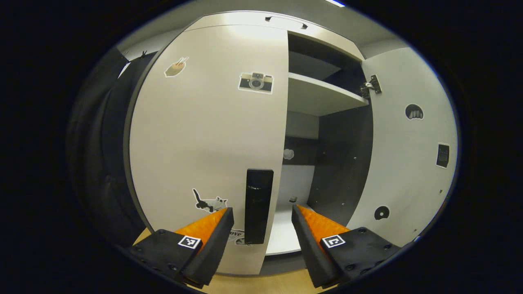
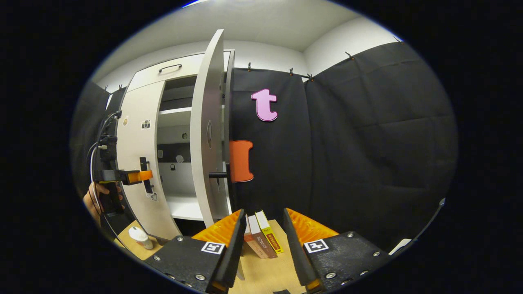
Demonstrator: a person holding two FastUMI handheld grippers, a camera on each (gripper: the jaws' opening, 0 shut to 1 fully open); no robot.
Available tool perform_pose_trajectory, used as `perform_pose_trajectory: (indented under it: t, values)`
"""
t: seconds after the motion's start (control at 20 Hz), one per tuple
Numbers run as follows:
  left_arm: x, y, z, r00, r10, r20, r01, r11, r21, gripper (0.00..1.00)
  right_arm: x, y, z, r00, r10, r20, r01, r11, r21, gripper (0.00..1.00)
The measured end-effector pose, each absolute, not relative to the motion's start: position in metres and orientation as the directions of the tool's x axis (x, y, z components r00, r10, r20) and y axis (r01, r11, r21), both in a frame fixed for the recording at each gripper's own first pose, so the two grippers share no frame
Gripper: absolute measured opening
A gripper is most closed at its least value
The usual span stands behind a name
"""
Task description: Open the right door of the double-door shoe cabinet with the right hand, and open the left door with the left hand.
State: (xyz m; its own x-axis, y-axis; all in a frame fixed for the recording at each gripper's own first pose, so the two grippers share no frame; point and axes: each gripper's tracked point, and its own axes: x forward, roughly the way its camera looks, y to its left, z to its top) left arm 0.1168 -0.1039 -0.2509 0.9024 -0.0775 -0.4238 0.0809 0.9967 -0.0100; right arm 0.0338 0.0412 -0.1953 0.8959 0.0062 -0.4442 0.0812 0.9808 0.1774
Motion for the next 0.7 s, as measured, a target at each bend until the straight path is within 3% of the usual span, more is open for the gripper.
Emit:
perform_pose_trajectory:
  t: [0.1,0.35,0.6,0.7]
  values:
    - [0.121,-0.093,-0.264,0.899,-0.022,-0.438,0.031,0.999,0.012,0.88,0.031,0.040,-0.197,0.891,0.006,-0.455,0.080,0.982,0.170,0.70]
    - [0.131,-0.087,-0.281,0.891,-0.012,-0.455,0.000,1.000,-0.027,0.78,0.026,0.042,-0.200,0.880,0.009,-0.475,0.077,0.984,0.161,0.69]
    - [0.132,-0.096,-0.280,0.909,0.006,-0.416,0.005,1.000,0.026,0.43,0.021,0.038,-0.203,0.873,0.003,-0.488,0.070,0.989,0.131,0.69]
    - [0.132,-0.096,-0.279,0.915,0.009,-0.403,-0.011,1.000,-0.002,0.41,0.018,0.037,-0.205,0.867,-0.001,-0.499,0.073,0.989,0.125,0.69]
